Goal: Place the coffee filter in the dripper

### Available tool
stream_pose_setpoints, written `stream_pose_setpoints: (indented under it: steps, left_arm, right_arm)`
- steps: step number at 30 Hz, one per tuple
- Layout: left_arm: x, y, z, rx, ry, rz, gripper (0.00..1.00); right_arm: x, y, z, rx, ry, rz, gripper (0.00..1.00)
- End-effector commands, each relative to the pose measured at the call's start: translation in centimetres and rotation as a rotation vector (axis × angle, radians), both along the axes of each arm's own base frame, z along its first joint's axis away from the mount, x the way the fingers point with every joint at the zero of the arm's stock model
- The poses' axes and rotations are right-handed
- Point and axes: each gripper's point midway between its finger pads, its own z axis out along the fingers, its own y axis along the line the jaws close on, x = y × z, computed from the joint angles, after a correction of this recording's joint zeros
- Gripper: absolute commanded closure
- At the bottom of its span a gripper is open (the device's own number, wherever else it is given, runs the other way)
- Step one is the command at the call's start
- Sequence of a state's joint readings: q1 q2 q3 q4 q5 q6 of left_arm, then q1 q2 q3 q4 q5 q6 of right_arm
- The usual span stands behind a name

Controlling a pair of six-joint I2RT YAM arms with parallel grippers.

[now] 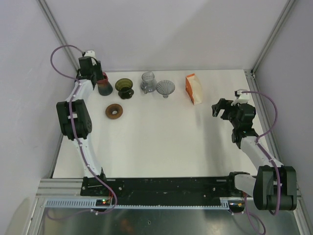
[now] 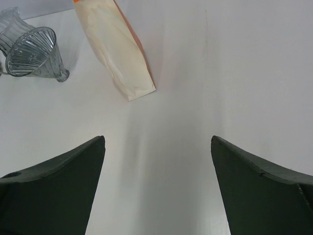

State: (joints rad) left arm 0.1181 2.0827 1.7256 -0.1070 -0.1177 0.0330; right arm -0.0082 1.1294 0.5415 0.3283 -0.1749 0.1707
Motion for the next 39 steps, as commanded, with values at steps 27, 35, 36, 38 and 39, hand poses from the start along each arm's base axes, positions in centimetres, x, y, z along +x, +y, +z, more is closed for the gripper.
stream_pose_setpoints:
  steps: [27, 35, 36, 38, 39]
  left_arm:
    - [0.1, 0.1, -0.1, -0.090, 0.031, -0.014, 1.00]
    - [-3.0, -2.3, 3.2, -0.220, -0.013, -0.063, 1.00]
    - [-3.5, -2.5, 3.7, -0.232, -0.018, -0.065, 1.00]
    - [-4.4, -2.9, 4.5, -0.247, -0.030, -0.070, 1.00]
    - [-4.8, -3.0, 5.0, -0.250, -0.038, -0.069, 1.00]
  right_arm:
    - [0.9, 0.4, 2.4, -0.007, -0.079, 0.020, 0.06]
    - [0.8, 0.6, 2.7, -0.003, -0.086, 0.030, 0.06]
    - [0.7, 1.1, 2.7, -0.002, -0.086, 0.043, 0.06]
    - [0.5, 1.5, 2.7, -0.002, -0.086, 0.053, 0.06]
    - [0.5, 1.6, 2.7, -0.001, -0.086, 0.055, 0.06]
